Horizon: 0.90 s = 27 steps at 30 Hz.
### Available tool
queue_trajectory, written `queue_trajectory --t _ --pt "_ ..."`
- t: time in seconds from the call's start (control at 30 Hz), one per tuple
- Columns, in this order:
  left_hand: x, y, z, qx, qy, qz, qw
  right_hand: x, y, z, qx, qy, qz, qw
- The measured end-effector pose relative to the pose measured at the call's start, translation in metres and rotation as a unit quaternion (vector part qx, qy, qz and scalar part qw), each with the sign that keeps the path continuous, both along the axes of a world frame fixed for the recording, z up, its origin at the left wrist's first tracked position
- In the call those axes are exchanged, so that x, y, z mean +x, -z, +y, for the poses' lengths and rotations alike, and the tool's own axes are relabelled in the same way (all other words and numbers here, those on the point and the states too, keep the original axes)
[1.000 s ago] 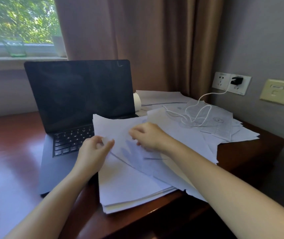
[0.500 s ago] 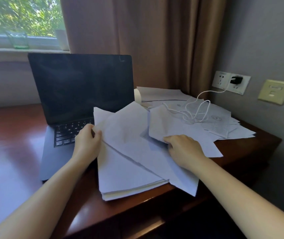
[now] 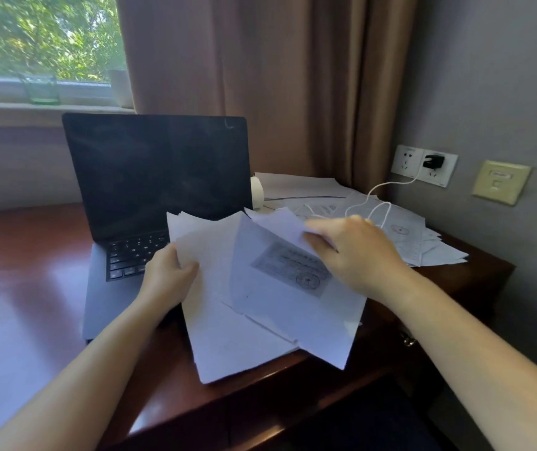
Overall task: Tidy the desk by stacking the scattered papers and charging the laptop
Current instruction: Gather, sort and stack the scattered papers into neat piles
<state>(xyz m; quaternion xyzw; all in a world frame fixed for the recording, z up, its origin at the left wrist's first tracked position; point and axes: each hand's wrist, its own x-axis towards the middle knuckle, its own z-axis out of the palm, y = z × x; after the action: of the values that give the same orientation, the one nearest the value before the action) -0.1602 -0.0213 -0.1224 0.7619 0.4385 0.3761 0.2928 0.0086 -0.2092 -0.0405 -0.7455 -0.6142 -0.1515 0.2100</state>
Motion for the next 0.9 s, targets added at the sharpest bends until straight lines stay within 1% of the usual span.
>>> queue_trajectory --t 0.1,0.17,0.27,0.33,0.37,0.43,0.5,0.57,0.63,0.67,0.7,0.77,0.8,0.9 --pt "-0.001 0.000 0.003 -0.006 -0.001 -0.003 1.000 0.003 -0.011 0.007 0.023 0.010 0.003 1.000" --pt "-0.003 0.002 0.006 -0.019 -0.004 -0.015 1.000 0.007 -0.013 0.014 0.048 -0.006 0.012 0.999" --pt "-0.006 0.003 0.009 -0.039 -0.018 -0.040 0.998 0.012 -0.013 0.021 0.135 -0.082 0.081 0.984" --pt "-0.008 0.003 0.011 -0.051 -0.029 -0.057 0.997 0.016 -0.013 0.025 0.201 -0.097 0.127 0.966" --pt "-0.009 0.003 0.012 -0.052 -0.034 -0.063 0.996 0.017 -0.012 0.025 0.230 -0.098 0.133 0.959" --pt "-0.009 0.001 0.012 -0.053 -0.043 -0.071 0.995 0.017 -0.009 0.023 0.248 -0.127 0.100 0.955" --pt "-0.008 -0.001 0.012 -0.062 -0.056 -0.079 0.993 0.015 0.004 0.021 0.196 -0.176 0.065 0.962" --pt "-0.006 -0.003 0.010 -0.072 -0.060 -0.097 0.991 0.014 0.025 0.022 0.100 -0.203 0.052 0.973" --pt "-0.004 -0.006 0.007 -0.081 -0.061 -0.119 0.988 0.017 0.046 0.026 0.012 -0.218 0.036 0.975" --pt "-0.004 -0.007 0.007 -0.089 -0.062 -0.125 0.986 0.016 0.051 0.027 -0.034 -0.212 0.062 0.975" --pt "-0.003 -0.008 0.007 -0.100 -0.064 -0.132 0.984 0.016 0.054 0.026 -0.082 -0.200 0.108 0.970" --pt "-0.003 -0.007 0.009 -0.114 -0.057 -0.138 0.982 0.020 0.058 0.024 -0.170 -0.191 0.177 0.950" --pt "-0.003 -0.005 0.010 -0.104 -0.050 -0.124 0.985 0.023 0.060 0.024 -0.204 -0.189 0.210 0.937" --pt "-0.006 0.002 0.013 -0.055 -0.034 -0.058 0.996 0.027 0.055 0.021 -0.227 -0.169 0.371 0.884"
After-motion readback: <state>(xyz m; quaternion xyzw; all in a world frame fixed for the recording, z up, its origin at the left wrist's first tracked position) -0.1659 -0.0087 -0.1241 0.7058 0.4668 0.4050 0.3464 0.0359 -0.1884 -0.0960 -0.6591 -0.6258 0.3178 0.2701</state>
